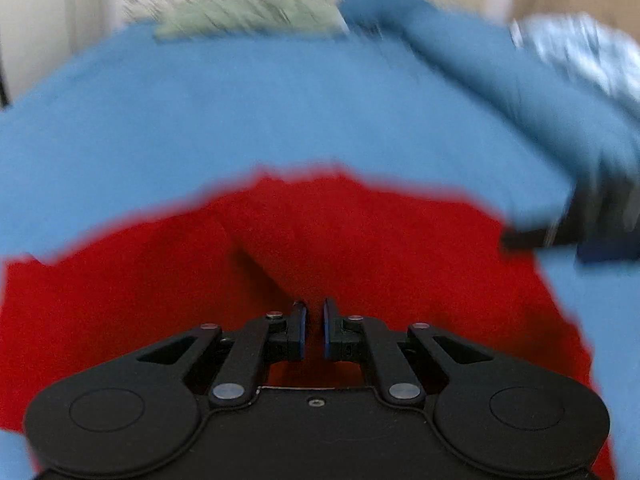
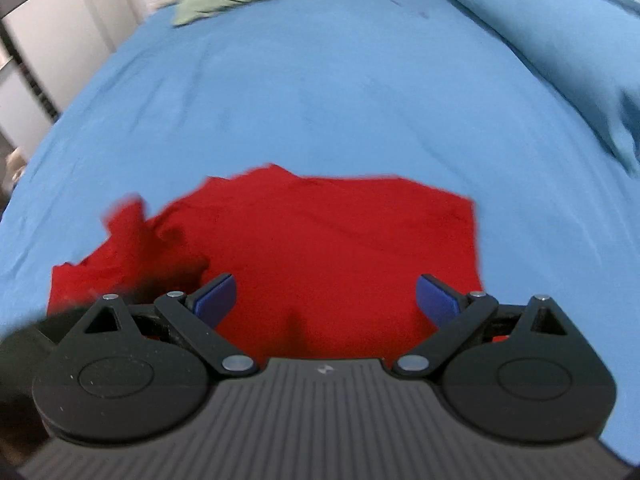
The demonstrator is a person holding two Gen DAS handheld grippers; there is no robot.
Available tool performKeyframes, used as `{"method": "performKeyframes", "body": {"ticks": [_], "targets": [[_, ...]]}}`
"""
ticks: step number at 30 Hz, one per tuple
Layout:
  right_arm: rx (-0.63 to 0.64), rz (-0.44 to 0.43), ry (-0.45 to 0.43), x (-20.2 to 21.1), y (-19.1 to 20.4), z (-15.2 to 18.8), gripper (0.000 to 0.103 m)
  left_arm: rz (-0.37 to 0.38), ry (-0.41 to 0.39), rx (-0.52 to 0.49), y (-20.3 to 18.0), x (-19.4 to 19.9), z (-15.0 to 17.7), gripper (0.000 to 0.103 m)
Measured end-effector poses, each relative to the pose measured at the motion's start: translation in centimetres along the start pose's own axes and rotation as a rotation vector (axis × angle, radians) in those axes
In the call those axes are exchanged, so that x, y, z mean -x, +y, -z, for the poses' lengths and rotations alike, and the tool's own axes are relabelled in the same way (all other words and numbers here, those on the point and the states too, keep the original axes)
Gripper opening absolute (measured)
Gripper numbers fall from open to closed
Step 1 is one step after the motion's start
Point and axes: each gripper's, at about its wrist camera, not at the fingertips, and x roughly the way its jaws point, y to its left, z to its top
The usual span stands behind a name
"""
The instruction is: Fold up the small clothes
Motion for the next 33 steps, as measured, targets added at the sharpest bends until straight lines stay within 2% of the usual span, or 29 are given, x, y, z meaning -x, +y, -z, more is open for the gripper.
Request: {"method": "performKeyframes", "body": {"ticks": [2, 3, 4, 5, 6, 7, 8, 9, 13, 18, 19, 21, 23, 25, 26, 29, 33], "targets": [[-0.03, 0.003, 0.021, -0.4, -1.6, 0.5, 0.103, -0.014, 0.045, -0.03, -0.8, -1.2, 1.1, 0.011], [-0.039, 0.003, 0.03, -0.6, -2.1, 0.8, 0.103, -0.007, 0.026, -0.03, -0.7, -0.9, 1.4, 0.012], [-0.045, 0.0, 0.038, -0.8, -2.4, 1.0, 0.103, 0.001, 0.027, -0.028, -0.6, -0.7, 1.4, 0.018], [-0.05, -0.004, 0.042, -1.0, -2.9, 1.1, 0.103, 0.008, 0.034, -0.027, -0.4, -0.4, 1.2, 0.033], [-0.054, -0.013, 0.045, -1.1, -3.1, 1.2, 0.103, 0.009, 0.034, -0.031, -0.2, 0.0, 0.8, 0.042], [-0.055, -0.025, 0.048, -1.3, -3.1, 1.2, 0.103, 0.002, 0.028, -0.042, 0.2, 0.3, 0.2, 0.059], [-0.052, -0.036, 0.052, -1.5, -2.9, 1.2, 0.103, -0.011, 0.019, -0.057, 0.4, 0.9, -0.1, 0.071], [-0.044, -0.048, 0.054, -1.6, -2.4, 1.0, 0.103, -0.022, 0.016, -0.072, 1.0, 1.5, -0.3, 0.073], [0.022, -0.128, 0.081, -2.6, 0.6, 0.4, 0.103, -0.085, 0.018, -0.048, 5.4, 4.4, -0.4, 0.073], [0.257, -0.182, 0.094, -5.4, 7.4, 0.1, 0.102, -0.204, 0.037, 0.019, 12.4, 6.4, 0.8, 0.073], [0.294, -0.19, 0.089, -6.0, 8.6, 0.1, 0.098, -0.226, 0.045, 0.041, 13.6, 6.5, 1.0, 0.073], [0.32, -0.211, 0.092, -7.4, 10.1, 0.0, 0.081, -0.263, 0.059, 0.089, 15.6, 6.9, 1.7, 0.072], [0.319, -0.229, 0.106, -8.8, 11.2, -0.4, 0.071, -0.287, 0.07, 0.121, 16.7, 7.6, 2.2, 0.072], [0.316, -0.216, 0.115, -9.8, 11.9, -0.8, 0.052, -0.297, 0.077, 0.14, 17.1, 7.9, 2.7, 0.072], [0.318, -0.202, 0.123, -10.3, 12.1, -1.0, 0.037, -0.296, 0.082, 0.148, 17.1, 8.2, 3.2, 0.072], [0.326, -0.178, 0.098, -9.5, 12.3, -1.4, 0.027, -0.287, 0.101, 0.165, 17.0, 9.1, 4.8, 0.072], [0.329, -0.13, -0.01, -6.6, 11.1, -2.3, 0.026, -0.26, 0.113, 0.169, 15.7, 9.2, 5.8, 0.072]]}}
